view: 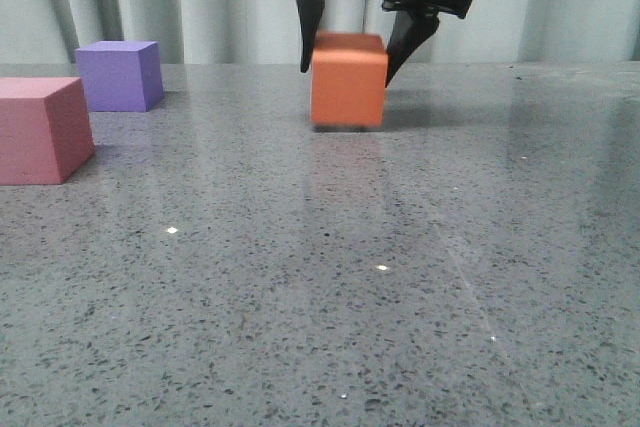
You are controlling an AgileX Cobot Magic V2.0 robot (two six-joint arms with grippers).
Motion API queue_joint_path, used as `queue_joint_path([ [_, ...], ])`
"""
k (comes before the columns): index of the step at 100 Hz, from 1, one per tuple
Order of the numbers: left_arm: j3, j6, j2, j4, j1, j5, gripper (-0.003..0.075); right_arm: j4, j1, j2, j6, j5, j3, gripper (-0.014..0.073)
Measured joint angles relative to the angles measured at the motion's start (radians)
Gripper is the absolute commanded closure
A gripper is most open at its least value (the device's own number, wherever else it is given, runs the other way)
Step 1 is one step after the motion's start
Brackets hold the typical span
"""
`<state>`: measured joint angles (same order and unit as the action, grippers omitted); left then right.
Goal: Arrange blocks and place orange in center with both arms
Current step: 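Lift the orange cube with the right gripper and carry it toward the table center, then open the right gripper to release the orange cube and withdraw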
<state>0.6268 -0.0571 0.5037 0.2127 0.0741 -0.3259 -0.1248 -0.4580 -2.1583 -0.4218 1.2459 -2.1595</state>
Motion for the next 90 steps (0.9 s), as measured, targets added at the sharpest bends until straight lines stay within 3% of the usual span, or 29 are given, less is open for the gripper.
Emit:
queue_joint_path([
  [50,0.000,0.000,0.000,0.000,0.000,0.026,0.0122,-0.008,0.000,0.010,0.000,0.000,0.000,-0.0008],
  [90,0.000,0.000,0.000,0.000,0.000,0.025,0.0122,0.029,-0.001,0.163,0.008,0.004,0.000,-0.0008],
])
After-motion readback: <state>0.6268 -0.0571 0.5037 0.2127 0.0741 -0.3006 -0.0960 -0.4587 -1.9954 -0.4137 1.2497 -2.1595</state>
